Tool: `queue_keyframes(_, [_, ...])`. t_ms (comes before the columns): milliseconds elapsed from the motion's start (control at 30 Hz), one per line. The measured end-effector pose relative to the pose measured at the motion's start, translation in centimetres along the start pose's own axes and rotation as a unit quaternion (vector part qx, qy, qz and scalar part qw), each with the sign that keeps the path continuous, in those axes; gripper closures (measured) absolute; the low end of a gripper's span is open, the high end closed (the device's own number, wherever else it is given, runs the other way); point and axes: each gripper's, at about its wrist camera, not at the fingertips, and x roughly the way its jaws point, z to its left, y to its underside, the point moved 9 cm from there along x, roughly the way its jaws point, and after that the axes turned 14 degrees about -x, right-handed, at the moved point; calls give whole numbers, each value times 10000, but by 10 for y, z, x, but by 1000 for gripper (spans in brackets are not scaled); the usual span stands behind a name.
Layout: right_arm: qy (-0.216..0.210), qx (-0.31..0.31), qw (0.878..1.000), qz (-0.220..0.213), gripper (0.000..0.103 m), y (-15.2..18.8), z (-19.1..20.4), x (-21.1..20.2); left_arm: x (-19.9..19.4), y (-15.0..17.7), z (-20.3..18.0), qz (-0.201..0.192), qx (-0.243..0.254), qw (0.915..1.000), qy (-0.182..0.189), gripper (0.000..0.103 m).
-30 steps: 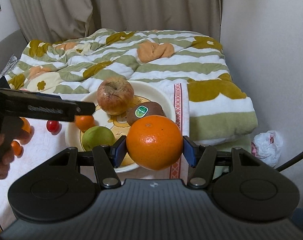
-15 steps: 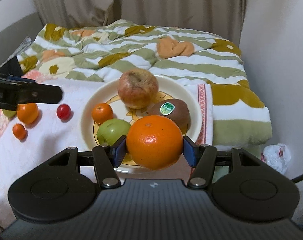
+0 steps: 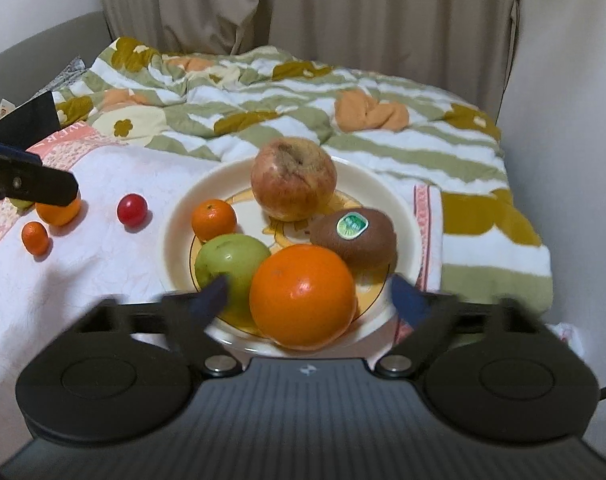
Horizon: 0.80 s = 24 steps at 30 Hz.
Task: Organize fruits
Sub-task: 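Withdraw both open tools from the bowl toward the remaining fruit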
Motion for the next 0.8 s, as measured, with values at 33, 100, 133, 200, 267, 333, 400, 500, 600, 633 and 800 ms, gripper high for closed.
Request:
queue_keyframes(33, [66, -6, 9999, -85, 0, -2, -1, -4, -2, 1, 0, -16, -6, 10000, -8, 6])
queue_keyframes(100, [55, 7, 9999, -104, 0, -3, -2, -9, -7, 4, 0, -45, -27, 10000, -22, 6])
queue_keyframes(133, [73, 21, 9999, -76, 0, -2, -3, -12, -10, 5, 0, -62, -42, 10000, -18, 6])
queue_keyframes(200, [76, 79, 9999, -87, 0, -1, -4, -18, -17, 6, -2, -116, -68, 9999, -6, 6])
queue_keyframes(267, [63, 149, 9998, -126, 0, -1, -3, -26, -25, 8, -3, -183, -80, 9998, 1, 6])
queue_keyframes(333, [85, 180, 9997, -154, 0, 0, -4, -36, -35, 9, -5, -263, -92, 9996, 11, 6])
queue_keyframes(400, [113, 179, 9996, -168, 0, -1, -3, -46, -45, 11, -6, -344, -106, 9993, 16, 6])
queue_keyframes(500, [125, 194, 9995, -235, 0, -2, 0, -63, -62, 15, -6, -480, -137, 9988, 3, 6])
queue_keyframes(600, [111, 263, 9992, -281, 0, -5, 2, -78, -79, 19, -4, -553, -200, 9983, -38, 6])
queue_keyframes(633, [113, 283, 9991, -298, 0, -6, 3, -84, -86, 20, -3, -586, -225, 9980, -59, 6])
queue_keyframes(800, [58, 330, 9987, -384, 0, -15, 9, -105, -116, 24, 13, -770, -305, 9962, -278, 6])
